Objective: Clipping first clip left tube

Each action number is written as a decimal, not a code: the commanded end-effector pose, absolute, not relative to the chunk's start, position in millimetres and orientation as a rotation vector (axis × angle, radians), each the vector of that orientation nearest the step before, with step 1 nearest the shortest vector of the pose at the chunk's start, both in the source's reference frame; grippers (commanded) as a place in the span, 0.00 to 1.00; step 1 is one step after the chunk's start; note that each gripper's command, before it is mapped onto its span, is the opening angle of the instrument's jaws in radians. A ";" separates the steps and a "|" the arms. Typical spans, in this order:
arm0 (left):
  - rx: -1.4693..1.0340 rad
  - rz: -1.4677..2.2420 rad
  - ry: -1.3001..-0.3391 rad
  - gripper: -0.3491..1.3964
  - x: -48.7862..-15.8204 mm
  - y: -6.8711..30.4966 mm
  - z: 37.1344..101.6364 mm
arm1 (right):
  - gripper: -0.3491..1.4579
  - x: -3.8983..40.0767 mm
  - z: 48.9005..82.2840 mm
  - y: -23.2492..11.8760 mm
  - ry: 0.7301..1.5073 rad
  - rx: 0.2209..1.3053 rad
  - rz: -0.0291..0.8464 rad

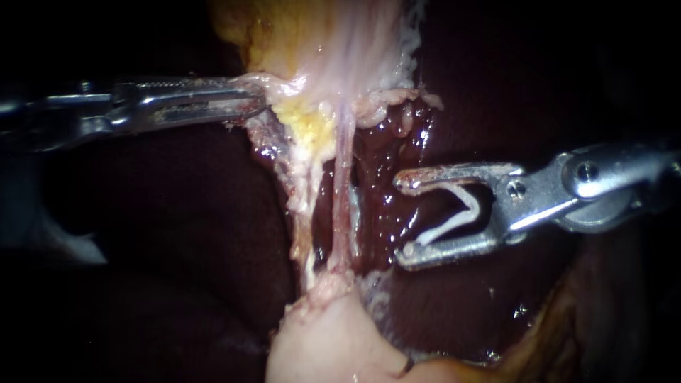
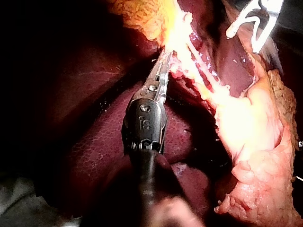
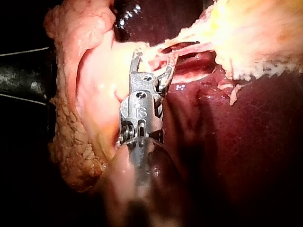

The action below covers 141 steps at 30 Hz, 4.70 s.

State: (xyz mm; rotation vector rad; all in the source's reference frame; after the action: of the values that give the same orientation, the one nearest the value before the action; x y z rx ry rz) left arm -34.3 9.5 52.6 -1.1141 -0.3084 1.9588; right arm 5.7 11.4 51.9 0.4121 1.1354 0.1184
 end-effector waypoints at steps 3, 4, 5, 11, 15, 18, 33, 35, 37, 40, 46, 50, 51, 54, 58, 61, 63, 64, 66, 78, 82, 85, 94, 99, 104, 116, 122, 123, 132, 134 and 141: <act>-1.115 1.959 -0.309 0.00 -34.2 9.5 52.5 | 0.46 5.7 51.9 11.4 1.136 0.415 0.117; -1.115 1.959 -0.309 0.00 -34.1 9.5 52.5 | 0.46 5.7 51.9 11.4 1.136 0.415 0.117; -1.115 1.959 -0.310 0.00 -34.1 9.4 52.4 | 0.46 5.7 51.9 11.4 1.136 0.415 0.117; -1.123 1.950 -0.325 0.00 -32.9 9.8 50.2 | 0.46 5.7 51.9 11.4 1.136 0.415 0.117; -1.149 1.929 -0.343 0.00 -30.9 10.9 47.5 | 0.46 5.7 51.9 11.3 1.136 0.415 0.117; -1.162 1.903 -0.343 0.00 -29.0 11.8 45.4 | 0.46 5.7 51.9 11.3 1.137 0.415 0.117; -1.184 1.876 -0.325 0.00 -26.4 12.8 42.0 | 0.46 6.6 51.6 11.1 1.140 0.424 0.113; -1.184 1.876 -0.322 0.00 -26.6 12.7 42.1 | 0.46 7.6 51.5 11.0 1.140 0.430 0.117; -1.183 1.876 -0.319 0.00 -26.8 12.5 42.2 | 0.46 8.8 51.5 10.7 1.139 0.454 0.131; -1.184 1.876 -0.320 0.00 -27.0 12.4 42.3 | 0.45 10.6 51.8 10.2 1.140 0.488 0.142; -1.184 1.876 -0.319 0.00 -27.2 12.4 42.3 | 0.45 14.2 53.5 8.9 1.134 0.548 0.166; -1.183 1.875 -0.318 0.00 -27.3 12.4 42.3 | 0.45 16.2 54.8 8.0 1.130 0.572 0.170; -1.183 1.875 -0.317 0.00 -27.4 12.4 42.3 | 0.45 16.7 55.2 7.8 1.129 0.580 0.171; -1.184 1.875 -0.320 0.00 -27.5 12.4 42.3 | 0.44 17.8 56.4 7.2 1.124 0.599 0.176; -1.184 1.875 -0.319 0.00 -27.5 12.3 42.2 | 0.44 18.3 58.2 6.6 1.118 0.615 0.177; -1.185 1.875 -0.322 0.00 -27.5 12.3 42.2 | 0.44 18.2 59.5 6.5 1.114 0.615 0.183; -1.185 1.875 -0.322 0.00 -27.6 12.2 42.1 | 0.44 18.0 60.1 6.7 1.114 0.613 0.183; -1.185 1.875 -0.322 0.00 -27.6 12.2 42.1 | 0.44 17.9 60.4 6.9 1.113 0.612 0.183; -1.185 1.875 -0.322 0.00 -27.6 12.2 42.0 | 0.44 17.8 60.9 7.4 1.113 0.607 0.187; -1.186 1.875 -0.324 0.00 -27.8 12.1 42.0 | 0.44 18.7 62.4 7.5 1.135 0.624 0.174; -1.186 1.875 -0.324 0.00 -27.8 12.1 42.0 | 0.45 19.7 62.7 6.6 1.148 0.641 0.144; -1.186 1.875 -0.324 0.00 -27.8 12.1 42.0 | 0.44 20.3 62.7 6.0 1.162 0.664 0.134; -1.186 1.875 -0.324 0.00 -27.9 12.2 42.0 | 0.44 22.4 63.1 4.9 1.195 0.711 0.123; -1.186 1.875 -0.323 0.00 -28.0 12.2 42.0 | 0.44 23.5 63.4 4.8 1.208 0.717 0.136; -1.185 1.874 -0.323 0.00 -28.0 12.2 42.1 | 0.44 24.4 63.6 4.9 1.230 0.735 0.159; -1.186 1.874 -0.323 0.00 -28.0 12.3 42.1 | 0.43 26.3 64.9 3.5 1.224 0.755 0.170; -1.186 1.875 -0.323 0.00 -28.0 12.4 42.2 | 0.43 26.3 64.3 2.6 1.225 0.775 0.183; -1.186 1.875 -0.323 0.00 -28.0 12.4 42.2 | 0.42 26.3 64.0 2.5 1.229 0.781 0.188; -1.186 1.875 -0.325 0.00 -27.8 12.4 42.3 | 0.42 26.5 59.9 2.1 1.274 0.864 0.179; -1.187 1.875 -0.325 0.00 -27.8 12.4 42.3 | 0.42 26.6 59.1 2.2 1.277 0.889 0.176; -1.186 1.875 -0.325 0.00 -27.8 12.4 42.3 | 0.41 26.9 57.8 1.9 1.283 0.904 0.184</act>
State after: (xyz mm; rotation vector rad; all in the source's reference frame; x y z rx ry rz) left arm -27.8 12.4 42.3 -1.1862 -0.3246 1.8750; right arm 26.9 1.9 57.7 0.9064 1.2817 0.1879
